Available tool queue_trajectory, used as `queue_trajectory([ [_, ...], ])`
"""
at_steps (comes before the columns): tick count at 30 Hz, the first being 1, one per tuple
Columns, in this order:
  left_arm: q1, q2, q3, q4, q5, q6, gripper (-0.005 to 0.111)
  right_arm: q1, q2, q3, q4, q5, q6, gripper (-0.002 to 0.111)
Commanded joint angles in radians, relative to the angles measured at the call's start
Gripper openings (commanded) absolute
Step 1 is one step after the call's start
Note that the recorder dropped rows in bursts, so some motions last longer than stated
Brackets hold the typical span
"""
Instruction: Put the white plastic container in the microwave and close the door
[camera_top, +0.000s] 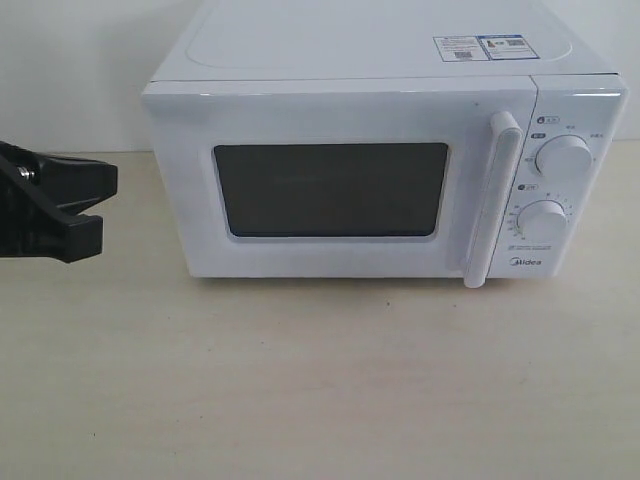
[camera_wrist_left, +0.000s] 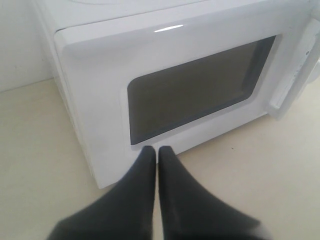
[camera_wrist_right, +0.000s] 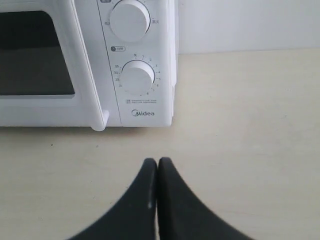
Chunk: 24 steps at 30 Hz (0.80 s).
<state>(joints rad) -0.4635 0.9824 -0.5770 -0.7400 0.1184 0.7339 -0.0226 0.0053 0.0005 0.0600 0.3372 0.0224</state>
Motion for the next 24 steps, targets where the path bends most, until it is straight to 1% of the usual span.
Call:
queue_trajectory([
  [1,0.0,0.001,0.005,-0.001,-0.016,-0.008,0.004,-0.008,-0.005,0.0,-0.007,0.0,-0.006,0.0],
  [5,0.0,0.001,0.005,-0.001,-0.016,-0.008,0.004,-0.008,-0.005,0.0,-0.003,0.0,0.018,0.0],
  [24,0.0,0.001,0.005,-0.001,-0.016,-0.008,0.004,-0.008,-0.005,0.0,-0.003,0.0,0.021,0.0],
])
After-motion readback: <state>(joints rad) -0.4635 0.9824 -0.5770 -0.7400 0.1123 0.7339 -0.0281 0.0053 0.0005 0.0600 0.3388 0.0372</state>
